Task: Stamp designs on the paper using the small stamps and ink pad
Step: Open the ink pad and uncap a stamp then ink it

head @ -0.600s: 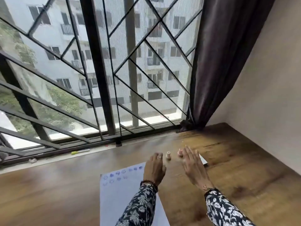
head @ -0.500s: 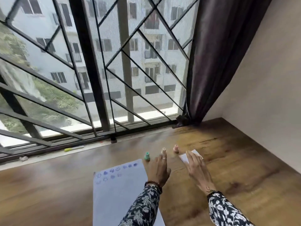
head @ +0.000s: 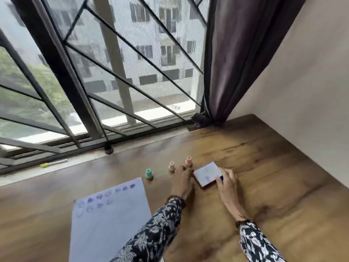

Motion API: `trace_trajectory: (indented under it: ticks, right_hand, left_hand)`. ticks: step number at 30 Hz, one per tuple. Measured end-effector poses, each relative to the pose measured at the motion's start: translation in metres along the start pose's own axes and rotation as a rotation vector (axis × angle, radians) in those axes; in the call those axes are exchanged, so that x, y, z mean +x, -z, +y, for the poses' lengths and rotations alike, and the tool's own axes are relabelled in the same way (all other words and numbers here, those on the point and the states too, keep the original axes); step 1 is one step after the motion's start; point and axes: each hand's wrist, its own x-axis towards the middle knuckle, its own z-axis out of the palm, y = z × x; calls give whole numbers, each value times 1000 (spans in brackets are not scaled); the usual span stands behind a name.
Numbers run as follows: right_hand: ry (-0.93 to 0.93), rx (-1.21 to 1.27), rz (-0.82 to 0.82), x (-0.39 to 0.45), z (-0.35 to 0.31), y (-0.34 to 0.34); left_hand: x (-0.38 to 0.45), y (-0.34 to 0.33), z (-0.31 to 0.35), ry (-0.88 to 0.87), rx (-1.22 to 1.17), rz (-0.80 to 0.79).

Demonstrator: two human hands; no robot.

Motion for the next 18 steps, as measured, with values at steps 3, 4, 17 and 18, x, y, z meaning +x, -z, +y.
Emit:
trace_trajectory:
  ticks: [3, 4, 17, 18]
  right_hand:
    - [0, 148, 56, -17, -14, 5]
    - [7, 194, 68, -23, -19, 10]
    - [-143, 325, -143, -140, -43, -28]
    - [-141, 311, -156, -143, -45, -30]
  left_hand:
    - [-17, 15, -4, -29, -185, 26]
    - [-23, 21, -4, -43, -223, 22]
    - [-106, 31, -66, 190, -265, 63]
    - [-106, 32, -66, 189, -271, 56]
